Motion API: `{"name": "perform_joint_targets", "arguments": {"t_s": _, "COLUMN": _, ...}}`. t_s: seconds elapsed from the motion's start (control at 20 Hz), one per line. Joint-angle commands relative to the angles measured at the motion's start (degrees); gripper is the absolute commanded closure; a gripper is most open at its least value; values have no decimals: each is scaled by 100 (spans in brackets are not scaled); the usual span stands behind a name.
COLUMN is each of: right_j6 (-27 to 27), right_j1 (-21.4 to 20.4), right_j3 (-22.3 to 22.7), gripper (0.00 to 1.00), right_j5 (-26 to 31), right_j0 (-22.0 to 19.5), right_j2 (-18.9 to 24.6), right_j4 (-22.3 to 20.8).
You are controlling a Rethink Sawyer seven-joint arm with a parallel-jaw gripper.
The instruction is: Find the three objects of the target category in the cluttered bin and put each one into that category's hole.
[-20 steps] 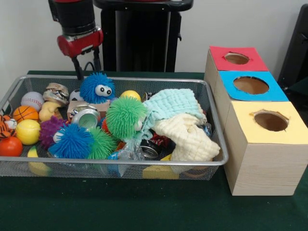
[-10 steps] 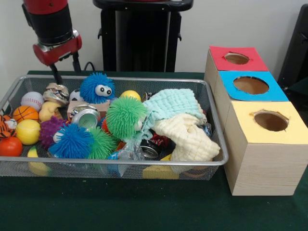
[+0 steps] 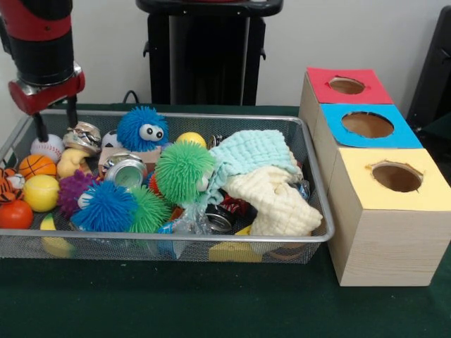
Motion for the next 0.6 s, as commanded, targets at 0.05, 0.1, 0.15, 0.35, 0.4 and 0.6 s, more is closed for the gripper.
{"name": "perform_joint_targets", "arguments": {"t_s": 0.05, "right_j6": -222, "right_j1": 407, "right_j3": -748, "gripper": 0, "right_j5": 225, "right_j0": 65, "right_j2": -88, "right_j4": -507}}
{"name": "perform_joint_targets", "arguments": {"t_s": 0.1, "right_j6": -179, "right_j1": 441, "right_j3": -773, "gripper": 0, "right_j5": 187, "right_j0": 76, "right_j2": -95, "right_j4": -532}}
{"name": "perform_joint_targets", "arguments": {"t_s": 0.15, "right_j6": -156, "right_j1": 449, "right_j3": -767, "gripper": 0, "right_j5": 183, "right_j0": 79, "right_j2": -97, "right_j4": -537}}
{"name": "perform_joint_targets", "arguments": {"t_s": 0.35, "right_j6": -13, "right_j1": 549, "right_j3": -809, "gripper": 0, "right_j5": 292, "right_j0": 186, "right_j2": -279, "right_j4": -708}}
{"name": "perform_joint_targets", "arguments": {"t_s": 0.4, "right_j6": 11, "right_j1": 581, "right_j3": -797, "gripper": 0, "right_j5": 305, "right_j0": 201, "right_j2": -319, "right_j4": -729}}
{"name": "perform_joint_targets", "arguments": {"t_s": 0.6, "right_j6": 58, "right_j1": 709, "right_j3": -760, "gripper": 0, "right_j5": 370, "right_j0": 273, "right_j2": -444, "right_j4": -791}}
